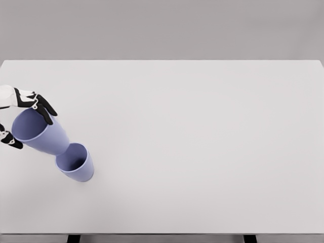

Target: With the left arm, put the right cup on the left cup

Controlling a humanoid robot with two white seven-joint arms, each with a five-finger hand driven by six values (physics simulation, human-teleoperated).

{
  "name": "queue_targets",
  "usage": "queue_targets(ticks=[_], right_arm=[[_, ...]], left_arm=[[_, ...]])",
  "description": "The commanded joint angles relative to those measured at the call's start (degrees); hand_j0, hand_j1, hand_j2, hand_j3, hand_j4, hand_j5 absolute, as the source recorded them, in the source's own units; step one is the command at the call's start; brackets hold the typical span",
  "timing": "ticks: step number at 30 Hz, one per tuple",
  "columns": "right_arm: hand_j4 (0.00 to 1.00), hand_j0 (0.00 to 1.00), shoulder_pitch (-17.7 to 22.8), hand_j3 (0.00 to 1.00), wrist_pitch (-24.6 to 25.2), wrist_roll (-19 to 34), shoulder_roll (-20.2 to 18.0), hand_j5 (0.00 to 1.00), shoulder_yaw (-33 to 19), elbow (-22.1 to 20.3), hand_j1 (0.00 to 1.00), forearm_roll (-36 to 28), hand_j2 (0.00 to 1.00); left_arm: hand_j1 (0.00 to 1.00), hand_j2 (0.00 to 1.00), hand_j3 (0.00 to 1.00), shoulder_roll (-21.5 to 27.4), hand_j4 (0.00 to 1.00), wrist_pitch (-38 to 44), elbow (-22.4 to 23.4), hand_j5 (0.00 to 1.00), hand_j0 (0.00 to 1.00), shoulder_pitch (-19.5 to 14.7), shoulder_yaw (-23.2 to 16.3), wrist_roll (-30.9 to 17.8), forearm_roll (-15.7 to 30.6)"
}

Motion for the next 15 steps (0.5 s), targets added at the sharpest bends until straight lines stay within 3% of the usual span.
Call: queue_targets(ticks=[1, 15], right_arm=[[1.0, 1.0, 0.0, 1.0, -0.01, 0.01, 0.0, 1.0, 0.01, -0.01, 1.0, 0.01, 1.0], [1.0, 1.0, 0.0, 1.0, -0.01, 0.01, 0.0, 1.0, 0.01, -0.01, 1.0, 0.01, 1.0]], left_arm=[[0.64, 0.64, 0.64, 0.26, 0.64, 0.17, -0.01, 0.64, 0.64, 0.0, 0.17, 0.03, 0.55], [0.64, 0.64, 0.64, -1.85, 0.64, 0.17, -0.09, 0.64, 0.64, 1.76, 0.17, 0.03, 0.99]])
